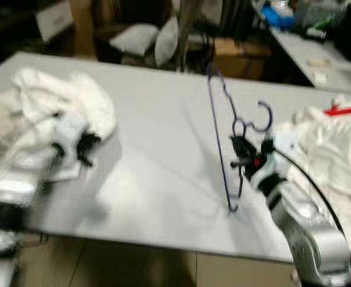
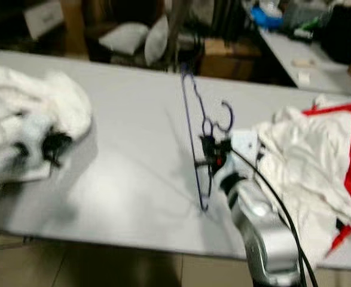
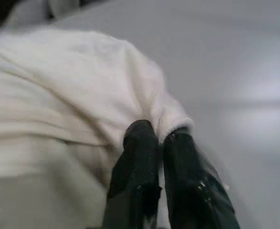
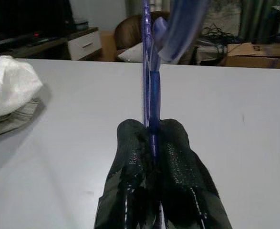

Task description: Hang hanger

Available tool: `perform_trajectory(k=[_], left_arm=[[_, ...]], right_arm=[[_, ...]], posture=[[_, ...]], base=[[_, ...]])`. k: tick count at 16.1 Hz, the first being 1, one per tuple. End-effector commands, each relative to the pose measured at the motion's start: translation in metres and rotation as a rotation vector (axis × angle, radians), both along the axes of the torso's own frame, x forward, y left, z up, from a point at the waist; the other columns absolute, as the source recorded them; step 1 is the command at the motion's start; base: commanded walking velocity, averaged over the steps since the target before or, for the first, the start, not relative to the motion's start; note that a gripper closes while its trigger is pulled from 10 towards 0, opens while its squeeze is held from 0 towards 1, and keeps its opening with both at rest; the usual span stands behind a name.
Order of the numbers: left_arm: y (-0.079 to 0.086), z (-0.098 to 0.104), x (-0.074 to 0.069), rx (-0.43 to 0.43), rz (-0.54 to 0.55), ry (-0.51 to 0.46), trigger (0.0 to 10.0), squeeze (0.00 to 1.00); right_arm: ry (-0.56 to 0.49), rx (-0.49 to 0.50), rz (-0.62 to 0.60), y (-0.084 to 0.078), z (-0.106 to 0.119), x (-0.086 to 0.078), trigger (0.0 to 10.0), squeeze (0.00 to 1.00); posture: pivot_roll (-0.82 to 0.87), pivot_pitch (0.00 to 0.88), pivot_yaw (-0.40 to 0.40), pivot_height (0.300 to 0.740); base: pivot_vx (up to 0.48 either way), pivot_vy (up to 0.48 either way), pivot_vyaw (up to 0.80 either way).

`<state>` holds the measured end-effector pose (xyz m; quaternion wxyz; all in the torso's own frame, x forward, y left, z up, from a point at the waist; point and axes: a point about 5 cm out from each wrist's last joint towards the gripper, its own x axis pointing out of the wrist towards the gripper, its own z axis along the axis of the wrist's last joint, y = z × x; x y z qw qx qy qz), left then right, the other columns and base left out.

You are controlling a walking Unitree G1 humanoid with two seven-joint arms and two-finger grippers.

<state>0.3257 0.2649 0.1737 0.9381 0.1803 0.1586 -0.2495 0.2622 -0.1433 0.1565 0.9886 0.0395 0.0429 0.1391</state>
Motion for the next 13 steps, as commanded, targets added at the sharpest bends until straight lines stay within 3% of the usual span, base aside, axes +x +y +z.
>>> perform_trajectory(k=[1, 2, 3, 5, 7, 8, 9, 10, 11, 12, 13], left_arm=[[-0.006, 0.027, -0.011, -0.065, -0.112, -0.001, 10.0, 1.00], [-0.007, 0.049, -0.023, -0.106, -0.203, -0.040, 10.0, 1.00], [-0.008, 0.058, -0.027, -0.121, -0.240, -0.066, 10.0, 1.00], [-0.007, 0.097, -0.036, -0.247, -0.294, -0.163, 10.0, 1.00], [-0.014, 0.113, -0.040, -0.396, -0.324, -0.210, 10.0, 1.00], [-0.032, 0.115, -0.039, -0.510, -0.351, -0.247, 10.0, 1.00], [-0.038, 0.112, -0.036, -0.544, -0.318, -0.267, 10.0, 1.00], [-0.054, 0.091, -0.027, -0.585, -0.221, -0.286, 10.0, 0.62], [-0.072, 0.064, -0.026, -0.560, -0.162, -0.248, 10.0, 0.13], [-0.085, 0.044, -0.028, -0.559, -0.133, -0.201, 10.0, 0.00], [-0.093, 0.029, -0.030, -0.571, -0.090, -0.176, 10.0, 0.00]], right_arm=[[0.014, -0.001, -0.002, -0.002, -0.001, 0.000, 10.0, 0.00], [0.014, -0.002, -0.005, -0.003, -0.001, 0.000, 10.0, 0.00], [0.015, -0.002, -0.006, -0.004, -0.001, 0.001, 10.0, 0.00], [0.013, -0.002, -0.005, -0.005, 0.003, 0.001, 10.0, 0.00], [0.013, -0.003, -0.005, -0.005, 0.005, 0.002, 10.0, 0.00], [0.019, 0.007, -0.027, -0.006, 0.009, 0.002, 10.0, 0.00], [0.020, 0.005, -0.034, -0.007, 0.009, 0.002, 10.0, 0.00], [0.019, -0.001, -0.046, -0.007, 0.011, 0.002, 10.0, 0.00], [0.014, -0.010, -0.060, -0.008, 0.013, 0.000, 10.0, 0.00], [0.009, -0.017, -0.080, -0.010, 0.013, -0.002, 10.0, 0.00], [0.006, -0.022, -0.105, -0.011, 0.014, -0.004, 10.0, 0.00]], posture=[[0.04, 0.000, -0.037, 0.740], [0.04, 0.000, -0.037, 0.740], [0.04, 0.000, -0.043, 0.740], [0.05, 0.000, -0.044, 0.740], [0.04, 0.000, -0.040, 0.740], [0.04, 0.000, -0.033, 0.740], [0.04, 0.000, -0.033, 0.740], [0.03, 0.000, -0.024, 0.740], [0.02, 0.000, -0.014, 0.740], [0.02, 0.000, -0.014, 0.740], [0.00, 0.000, -0.011, 0.740]], base=[[0.000, 0.000, 0.00], [0.000, 0.000, 0.00], [0.000, 0.000, 0.00], [0.000, 0.000, 0.00], [0.000, 0.000, 0.00], [0.000, 0.000, 0.00], [0.000, 0.000, 0.00], [0.000, 0.000, 0.00], [0.000, 0.000, -0.59], [0.000, 0.000, -0.80], [0.000, 0.000, -0.80]])
